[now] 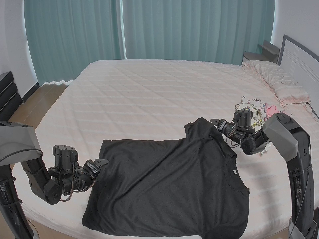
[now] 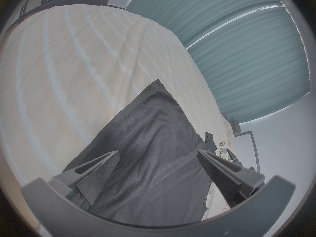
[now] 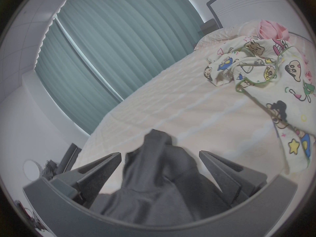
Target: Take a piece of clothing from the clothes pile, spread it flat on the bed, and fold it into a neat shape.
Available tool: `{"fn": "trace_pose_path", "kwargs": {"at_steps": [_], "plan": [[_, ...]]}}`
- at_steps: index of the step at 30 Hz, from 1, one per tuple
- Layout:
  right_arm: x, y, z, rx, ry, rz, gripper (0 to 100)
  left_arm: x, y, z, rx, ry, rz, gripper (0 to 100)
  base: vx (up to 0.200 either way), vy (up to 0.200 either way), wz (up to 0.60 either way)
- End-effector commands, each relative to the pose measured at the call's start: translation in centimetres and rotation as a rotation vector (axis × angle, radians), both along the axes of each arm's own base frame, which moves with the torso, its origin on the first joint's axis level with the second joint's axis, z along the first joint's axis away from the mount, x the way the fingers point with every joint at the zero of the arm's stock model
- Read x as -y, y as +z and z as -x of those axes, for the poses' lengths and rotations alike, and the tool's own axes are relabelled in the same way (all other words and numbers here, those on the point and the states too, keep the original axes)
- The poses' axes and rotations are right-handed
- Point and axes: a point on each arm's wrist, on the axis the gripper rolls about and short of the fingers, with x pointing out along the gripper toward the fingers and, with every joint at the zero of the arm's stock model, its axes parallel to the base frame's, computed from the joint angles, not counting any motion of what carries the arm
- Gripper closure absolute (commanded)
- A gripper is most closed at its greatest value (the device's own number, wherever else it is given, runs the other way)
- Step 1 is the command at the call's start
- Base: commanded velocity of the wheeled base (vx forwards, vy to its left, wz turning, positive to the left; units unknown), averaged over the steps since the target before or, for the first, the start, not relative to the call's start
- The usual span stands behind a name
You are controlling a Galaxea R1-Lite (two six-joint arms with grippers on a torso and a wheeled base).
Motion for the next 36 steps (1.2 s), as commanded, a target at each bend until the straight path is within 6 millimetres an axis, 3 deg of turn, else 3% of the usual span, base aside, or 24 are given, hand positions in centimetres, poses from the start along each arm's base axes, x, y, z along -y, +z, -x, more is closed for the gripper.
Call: {"fn": "trace_pose_path", "kwargs": {"at_steps": [1, 15, 16, 17, 27, 32, 36], "plan": [[2.9, -1.0, 1.4, -0.054, 0.010, 0.041, 0, 0.0, -0.1, 0.0, -0.005, -0.001, -0.001, 0, 0.000, 0.000, 0.00], [2.4, -3.5, 1.7, -0.105, 0.061, 0.052, 0, 0.1, -0.3, 0.0, -0.008, -0.005, -0.008, 0, 0.000, 0.000, 0.00], [2.4, -4.5, 1.7, -0.118, 0.064, 0.064, 0, 0.1, -0.3, 0.0, -0.007, -0.004, -0.008, 0, 0.000, 0.000, 0.00], [2.4, -5.0, 1.6, -0.122, 0.067, 0.076, 100, 0.1, -0.3, 0.0, -0.007, -0.004, -0.008, 0, 0.000, 0.000, 0.00], [3.0, -4.0, 1.5, -0.097, 0.042, 0.081, 100, 0.1, -0.2, 0.0, -0.006, -0.004, -0.008, 0, 0.000, 0.000, 0.00], [3.7, -2.5, 3.1, -0.120, -0.009, 0.103, 100, 0.0, -0.3, 0.0, -0.008, 0.003, -0.014, 0, 0.000, 0.000, 0.00], [4.3, -2.8, 3.7, -0.147, -0.025, 0.114, 100, 0.1, -0.3, 0.0, -0.005, 0.012, -0.021, 0, 0.000, 0.000, 0.00]]}}
